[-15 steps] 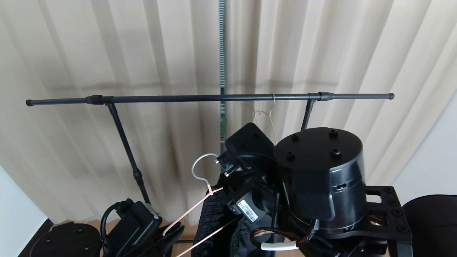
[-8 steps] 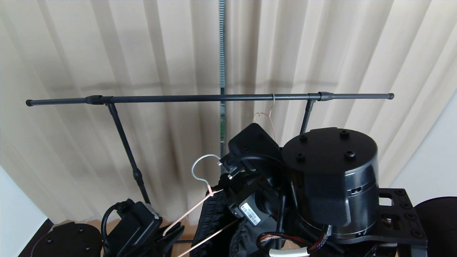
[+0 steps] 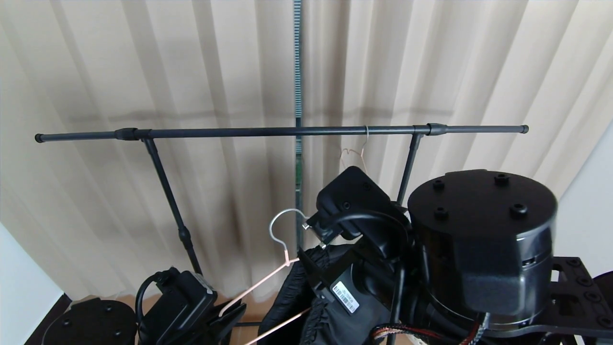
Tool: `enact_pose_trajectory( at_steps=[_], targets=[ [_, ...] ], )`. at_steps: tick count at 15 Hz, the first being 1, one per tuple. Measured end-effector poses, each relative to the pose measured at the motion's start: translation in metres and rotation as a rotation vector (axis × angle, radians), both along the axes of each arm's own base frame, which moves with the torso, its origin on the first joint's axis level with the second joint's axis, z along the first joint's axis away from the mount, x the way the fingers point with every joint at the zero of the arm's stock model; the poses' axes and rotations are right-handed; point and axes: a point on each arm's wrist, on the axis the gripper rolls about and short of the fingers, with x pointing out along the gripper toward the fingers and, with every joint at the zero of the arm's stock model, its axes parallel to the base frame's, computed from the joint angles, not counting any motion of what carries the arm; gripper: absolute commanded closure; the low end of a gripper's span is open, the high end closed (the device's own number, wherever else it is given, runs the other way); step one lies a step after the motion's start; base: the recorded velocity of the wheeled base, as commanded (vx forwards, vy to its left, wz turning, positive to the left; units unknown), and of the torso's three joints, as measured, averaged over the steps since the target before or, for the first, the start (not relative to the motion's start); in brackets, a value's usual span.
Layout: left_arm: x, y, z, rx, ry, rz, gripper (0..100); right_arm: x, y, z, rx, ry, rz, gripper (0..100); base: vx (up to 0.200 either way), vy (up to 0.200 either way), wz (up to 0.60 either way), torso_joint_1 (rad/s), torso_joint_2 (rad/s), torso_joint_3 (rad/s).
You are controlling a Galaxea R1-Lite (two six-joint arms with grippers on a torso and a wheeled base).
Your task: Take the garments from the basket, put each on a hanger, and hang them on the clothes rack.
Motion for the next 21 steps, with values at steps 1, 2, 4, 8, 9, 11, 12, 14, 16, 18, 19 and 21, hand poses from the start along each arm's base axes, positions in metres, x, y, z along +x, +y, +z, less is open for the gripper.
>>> enact_pose_trajectory(
  at_steps=[1,2,4,8,9,11,12,14,16,18,19,21],
  targets=[
    [0.000,0.000,0.001,-0.006,-0.004,-0.001,100,-0.001,-0.001,0.001,0.007,0.004,0.018,0,0.000,0.000,0.00,0.000,0.00,0.000],
    [0.000,0.000,0.002,-0.018,-0.015,-0.002,100,-0.002,-0.004,0.003,0.015,0.012,0.047,0,0.000,0.000,0.00,0.000,0.00,0.000],
    [-0.003,0.001,0.002,-0.034,-0.026,-0.014,100,0.000,-0.016,0.008,-0.020,0.007,0.118,0,0.000,0.000,0.00,0.000,0.00,0.000],
    [-0.004,0.000,0.006,-0.079,-0.045,-0.079,100,0.018,-0.068,0.016,-0.188,0.053,0.388,0,0.000,0.000,0.00,0.000,0.00,0.000],
    [-0.004,0.000,0.007,-0.087,-0.055,-0.081,100,0.022,-0.082,0.019,-0.205,0.087,0.445,0,0.000,0.000,0.00,0.000,0.00,0.000],
    [-0.004,0.000,0.008,-0.092,-0.061,-0.084,100,0.032,-0.101,0.034,-0.191,0.127,0.543,0,0.000,0.000,0.00,0.000,0.00,0.000],
    [-0.004,0.000,0.008,-0.096,-0.066,-0.085,100,0.037,-0.110,0.039,-0.198,0.148,0.600,0,0.000,0.000,0.00,0.000,0.00,0.000],
    [-0.004,-0.001,0.010,-0.107,-0.080,-0.090,100,0.046,-0.124,0.046,-0.277,0.146,0.674,0,0.000,0.000,0.00,0.000,0.00,0.000],
    [-0.007,-0.003,0.011,-0.115,-0.087,-0.107,100,0.056,-0.133,0.050,-0.313,0.224,0.762,0,0.000,0.000,0.00,0.000,0.00,0.000],
    [-0.009,-0.005,0.012,-0.118,-0.090,-0.123,100,0.072,-0.131,0.053,-0.311,0.265,0.789,0,0.000,0.000,0.00,0.000,0.00,0.000],
    [-0.010,-0.006,0.013,-0.120,-0.092,-0.132,100,0.081,-0.127,0.054,-0.303,0.262,0.803,0,0.000,0.000,0.00,0.000,0.00,0.000],
    [-0.012,-0.007,0.014,-0.125,-0.096,-0.142,100,0.092,-0.117,0.050,-0.295,0.275,0.834,0,0.000,0.000,0.00,0.000,0.00,0.000]
  ],
)
